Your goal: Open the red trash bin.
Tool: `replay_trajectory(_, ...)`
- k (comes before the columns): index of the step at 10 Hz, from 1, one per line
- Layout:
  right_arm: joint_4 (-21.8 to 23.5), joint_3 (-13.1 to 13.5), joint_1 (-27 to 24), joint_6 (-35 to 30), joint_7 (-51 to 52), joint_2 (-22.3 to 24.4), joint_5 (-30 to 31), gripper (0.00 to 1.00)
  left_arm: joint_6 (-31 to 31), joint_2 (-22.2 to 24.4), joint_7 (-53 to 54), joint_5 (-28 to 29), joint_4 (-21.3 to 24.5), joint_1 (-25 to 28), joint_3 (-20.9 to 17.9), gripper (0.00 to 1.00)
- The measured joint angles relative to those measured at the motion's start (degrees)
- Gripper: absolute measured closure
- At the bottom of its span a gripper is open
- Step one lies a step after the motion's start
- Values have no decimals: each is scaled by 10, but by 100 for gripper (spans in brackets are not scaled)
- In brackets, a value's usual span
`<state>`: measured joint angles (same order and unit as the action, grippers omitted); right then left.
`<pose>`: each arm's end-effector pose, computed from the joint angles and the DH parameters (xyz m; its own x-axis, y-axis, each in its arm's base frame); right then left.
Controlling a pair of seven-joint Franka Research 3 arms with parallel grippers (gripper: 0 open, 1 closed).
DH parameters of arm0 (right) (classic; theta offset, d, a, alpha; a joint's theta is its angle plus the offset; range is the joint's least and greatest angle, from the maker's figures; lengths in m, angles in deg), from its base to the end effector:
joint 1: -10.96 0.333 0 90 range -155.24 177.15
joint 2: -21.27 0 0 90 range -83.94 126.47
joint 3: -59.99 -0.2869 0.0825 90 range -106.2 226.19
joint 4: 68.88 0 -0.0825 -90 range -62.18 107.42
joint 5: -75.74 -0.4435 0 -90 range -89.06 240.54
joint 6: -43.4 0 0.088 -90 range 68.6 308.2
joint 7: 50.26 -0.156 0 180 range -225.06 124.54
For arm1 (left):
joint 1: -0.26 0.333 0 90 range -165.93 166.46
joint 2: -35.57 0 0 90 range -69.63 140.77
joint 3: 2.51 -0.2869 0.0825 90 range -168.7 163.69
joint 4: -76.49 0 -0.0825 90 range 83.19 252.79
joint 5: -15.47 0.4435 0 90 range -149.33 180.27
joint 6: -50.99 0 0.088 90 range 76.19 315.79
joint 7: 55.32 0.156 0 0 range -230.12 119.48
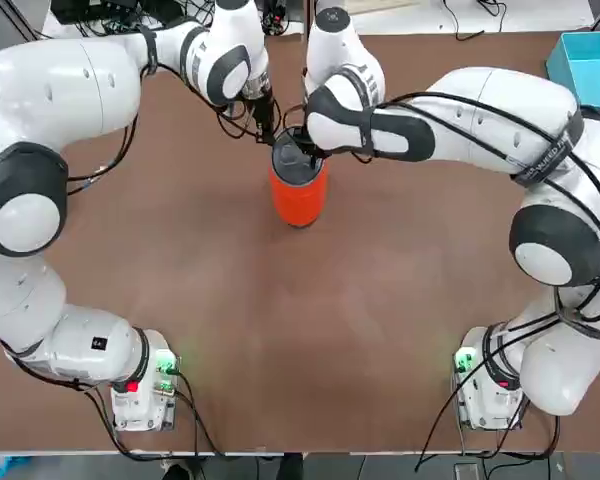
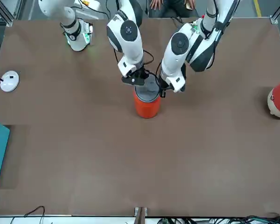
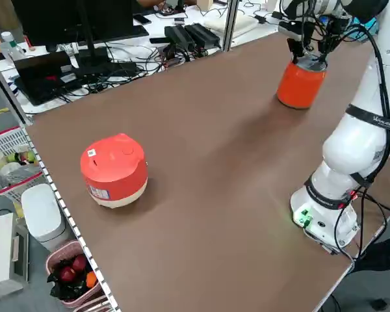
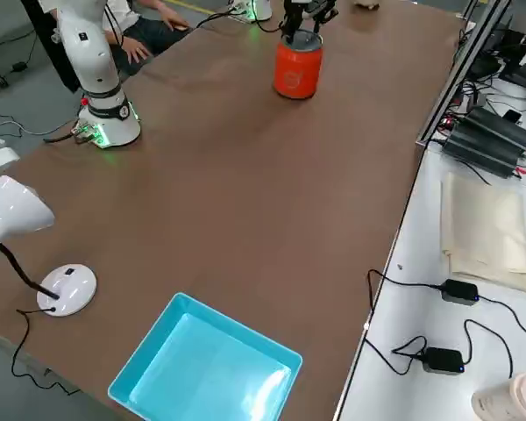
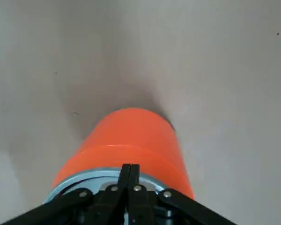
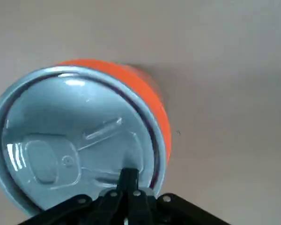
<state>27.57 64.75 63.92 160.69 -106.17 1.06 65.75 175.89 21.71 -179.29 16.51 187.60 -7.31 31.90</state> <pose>0.4522 0.5350 0.2951 0.9742 -0.2020 -0.1004 -0.2101 -0.9746 -0.0779 0.4851 -0.4331 0.2761 0.1300 0.9839 -0.1225 0.9903 -0.1350 -0.0333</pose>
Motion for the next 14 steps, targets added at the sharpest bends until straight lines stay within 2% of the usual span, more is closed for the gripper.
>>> replay_trajectory(3,-53,5,-42,-75,2,21,0,99,0,0,-5,0,0,0,0,99)
replay_trajectory(5,-67,10,-64,-115,4,55,0,99,0,0,-6,0,0,0,0,99)
replay_trajectory(7,-77,20,-109,-198,54,102,1,96,-5,2,-6,0,-7,3,-1,99)
replay_trajectory(8,-85,23,-147,-243,94,126,2,91,-27,4,-3,0,-25,7,-2,97)
replay_trajectory(10,-109,30,-227,-297,166,156,3,83,-124,14,58,4,-105,30,-4,89)
replay_trajectory(12,-123,32,-282,-308,213,171,53,53,-234,25,172,7,-207,67,-7,61)
replay_trajectory(14,-127,35,-350,-317,316,186,92,26,-290,34,304,9,-273,120,-9,34)
